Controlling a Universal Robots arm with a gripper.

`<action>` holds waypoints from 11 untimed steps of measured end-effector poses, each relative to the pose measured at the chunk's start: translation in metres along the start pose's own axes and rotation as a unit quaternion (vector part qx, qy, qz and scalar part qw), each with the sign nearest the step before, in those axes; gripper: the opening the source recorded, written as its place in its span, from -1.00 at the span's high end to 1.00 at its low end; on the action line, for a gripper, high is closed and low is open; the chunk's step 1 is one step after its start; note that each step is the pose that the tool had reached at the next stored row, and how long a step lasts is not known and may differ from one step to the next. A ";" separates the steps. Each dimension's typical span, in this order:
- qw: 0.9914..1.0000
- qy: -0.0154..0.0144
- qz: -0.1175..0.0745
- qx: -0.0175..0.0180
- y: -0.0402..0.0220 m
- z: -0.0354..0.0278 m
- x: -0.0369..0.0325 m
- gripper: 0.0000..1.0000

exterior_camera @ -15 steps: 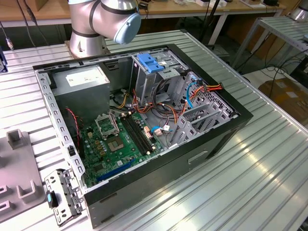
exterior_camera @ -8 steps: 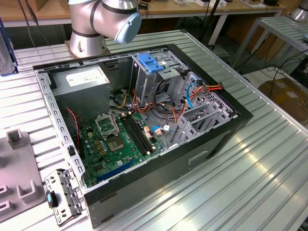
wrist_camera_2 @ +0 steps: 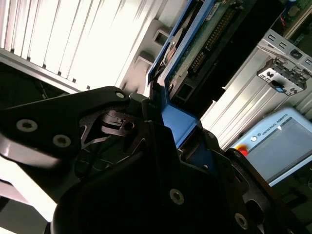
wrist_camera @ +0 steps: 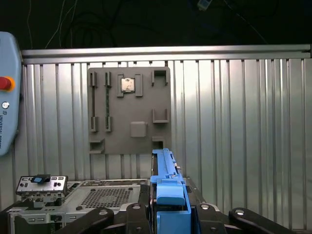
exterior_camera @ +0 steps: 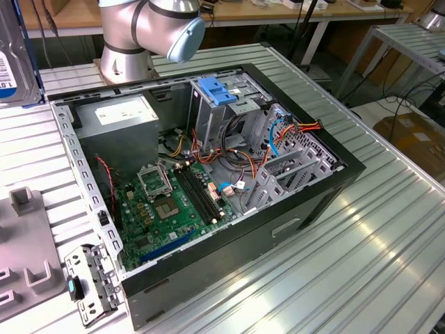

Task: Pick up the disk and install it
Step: 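Pick up the disk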

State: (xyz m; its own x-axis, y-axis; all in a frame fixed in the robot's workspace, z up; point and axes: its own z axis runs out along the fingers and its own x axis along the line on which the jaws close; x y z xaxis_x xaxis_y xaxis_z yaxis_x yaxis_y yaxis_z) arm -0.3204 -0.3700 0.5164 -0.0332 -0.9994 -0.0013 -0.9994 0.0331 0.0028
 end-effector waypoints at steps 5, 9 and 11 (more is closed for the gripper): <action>1.000 0.000 0.000 0.000 -0.0142 0.0001 -0.0002 0.25; 1.000 0.000 0.000 0.000 -0.0249 0.0001 -0.0004 0.25; 1.000 0.000 0.000 0.000 -0.0281 0.0001 -0.0005 0.25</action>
State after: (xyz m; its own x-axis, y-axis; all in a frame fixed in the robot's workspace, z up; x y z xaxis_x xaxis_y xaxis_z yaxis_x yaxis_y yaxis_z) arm -0.2923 -0.3705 0.5162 -0.0332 -0.9994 -0.0012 -0.9994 0.0332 0.0028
